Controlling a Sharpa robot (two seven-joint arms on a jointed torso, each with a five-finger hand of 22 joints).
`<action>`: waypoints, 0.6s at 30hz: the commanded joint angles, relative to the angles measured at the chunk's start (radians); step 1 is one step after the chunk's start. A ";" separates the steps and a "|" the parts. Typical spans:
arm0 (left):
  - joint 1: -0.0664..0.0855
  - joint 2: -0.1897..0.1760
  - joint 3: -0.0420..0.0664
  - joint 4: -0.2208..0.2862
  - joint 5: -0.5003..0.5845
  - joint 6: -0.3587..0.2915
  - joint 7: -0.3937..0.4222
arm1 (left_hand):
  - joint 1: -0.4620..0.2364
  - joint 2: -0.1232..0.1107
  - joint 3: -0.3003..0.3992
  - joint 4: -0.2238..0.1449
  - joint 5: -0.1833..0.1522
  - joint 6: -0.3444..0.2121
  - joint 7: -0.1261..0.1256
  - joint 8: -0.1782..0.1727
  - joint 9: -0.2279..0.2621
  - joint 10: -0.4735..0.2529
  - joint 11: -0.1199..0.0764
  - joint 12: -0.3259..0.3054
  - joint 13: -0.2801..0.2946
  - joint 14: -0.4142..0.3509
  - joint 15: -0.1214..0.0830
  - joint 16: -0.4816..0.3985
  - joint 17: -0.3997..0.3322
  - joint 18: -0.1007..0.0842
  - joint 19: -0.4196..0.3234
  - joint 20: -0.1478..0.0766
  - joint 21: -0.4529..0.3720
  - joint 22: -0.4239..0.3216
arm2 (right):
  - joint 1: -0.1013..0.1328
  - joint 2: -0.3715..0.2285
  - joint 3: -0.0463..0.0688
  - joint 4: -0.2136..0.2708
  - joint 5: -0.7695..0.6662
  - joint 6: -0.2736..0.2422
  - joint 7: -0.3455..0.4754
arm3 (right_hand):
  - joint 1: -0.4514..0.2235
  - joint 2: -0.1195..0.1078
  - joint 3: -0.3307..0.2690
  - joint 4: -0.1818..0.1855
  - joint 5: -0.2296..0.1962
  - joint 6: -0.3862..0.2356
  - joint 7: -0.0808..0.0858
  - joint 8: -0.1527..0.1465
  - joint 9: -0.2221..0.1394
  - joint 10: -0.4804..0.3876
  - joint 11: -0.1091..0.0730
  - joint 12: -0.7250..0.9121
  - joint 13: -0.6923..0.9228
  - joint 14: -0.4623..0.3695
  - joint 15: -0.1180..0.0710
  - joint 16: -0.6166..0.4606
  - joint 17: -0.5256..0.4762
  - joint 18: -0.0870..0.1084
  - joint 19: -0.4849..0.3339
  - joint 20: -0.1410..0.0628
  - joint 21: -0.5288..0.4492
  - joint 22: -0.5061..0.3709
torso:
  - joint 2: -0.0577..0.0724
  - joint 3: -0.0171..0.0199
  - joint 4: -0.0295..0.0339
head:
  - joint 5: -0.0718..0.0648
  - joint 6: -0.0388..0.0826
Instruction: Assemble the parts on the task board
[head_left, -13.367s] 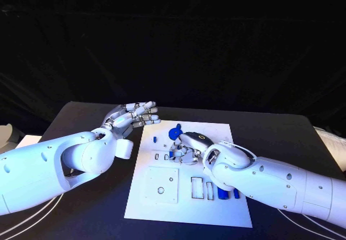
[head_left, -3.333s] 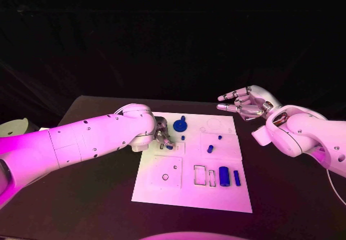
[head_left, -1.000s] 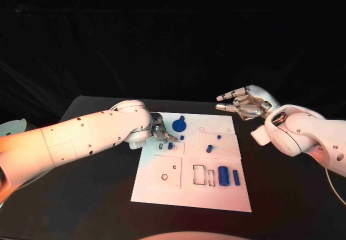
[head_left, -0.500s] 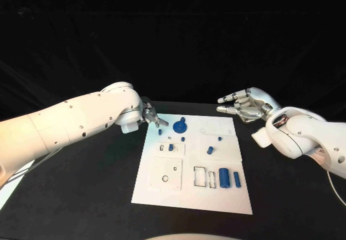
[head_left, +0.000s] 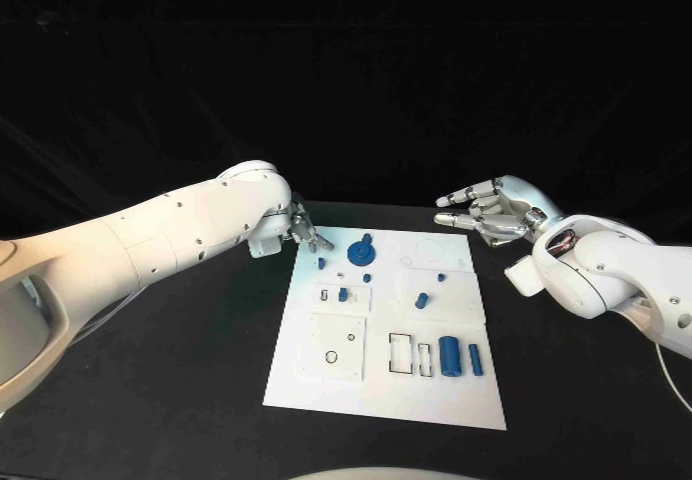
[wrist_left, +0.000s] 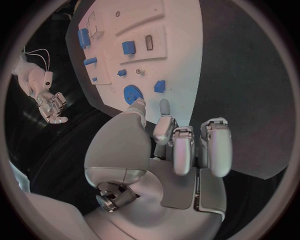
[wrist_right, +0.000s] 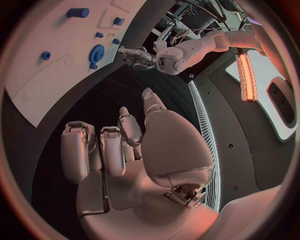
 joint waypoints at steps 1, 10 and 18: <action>0.000 0.016 -0.003 -0.024 -0.040 0.064 0.037 | -0.001 0.008 -0.008 -0.001 -0.002 0.008 -0.003 0.003 -0.002 0.008 -0.001 0.007 0.003 0.103 0.004 0.003 0.263 0.002 0.068 0.008 0.004 0.171 | -0.001 0.002 0.000 0.000 -0.003 0.016 0.005 | 0.000 0.009 -0.006 0.001 -0.001 0.004 -0.002 0.004 0.002 -0.005 -0.003 -0.004 -0.001 0.079 -0.006 -0.003 0.165 0.007 -0.007 0.001 -0.006 -0.001 | 0.002 -0.0015 -0.0002 | 0.000 0.000; -0.003 0.041 -0.012 -0.053 -0.045 0.081 0.040 | -0.001 0.010 -0.011 -0.001 -0.003 0.013 -0.005 0.006 -0.001 0.011 -0.002 0.011 0.006 0.103 0.003 0.003 0.263 0.001 0.069 0.007 0.005 0.172 | -0.001 0.007 0.000 -0.003 -0.003 0.018 0.006 | 0.000 0.009 -0.006 0.001 -0.001 0.004 -0.002 0.004 0.002 -0.005 -0.003 -0.004 -0.001 0.079 -0.006 -0.003 0.165 0.007 -0.007 0.001 -0.006 -0.001 | 0.001 -0.0004 -0.0003 | 0.004 -0.003; -0.005 0.047 -0.014 -0.061 -0.046 0.100 0.034 | 0.011 0.022 -0.010 -0.005 -0.002 0.021 -0.009 0.009 -0.002 0.015 -0.006 0.016 0.010 0.103 0.000 0.003 0.263 0.001 0.070 0.005 0.006 0.174 | -0.001 0.007 0.000 -0.003 -0.003 0.019 0.006 | 0.000 0.009 -0.006 0.001 -0.001 0.004 -0.002 0.004 0.002 -0.005 -0.003 -0.004 -0.001 0.079 -0.006 -0.003 0.165 0.007 -0.007 0.001 -0.006 -0.001 | 0.001 0.0002 -0.0001 | 0.005 -0.005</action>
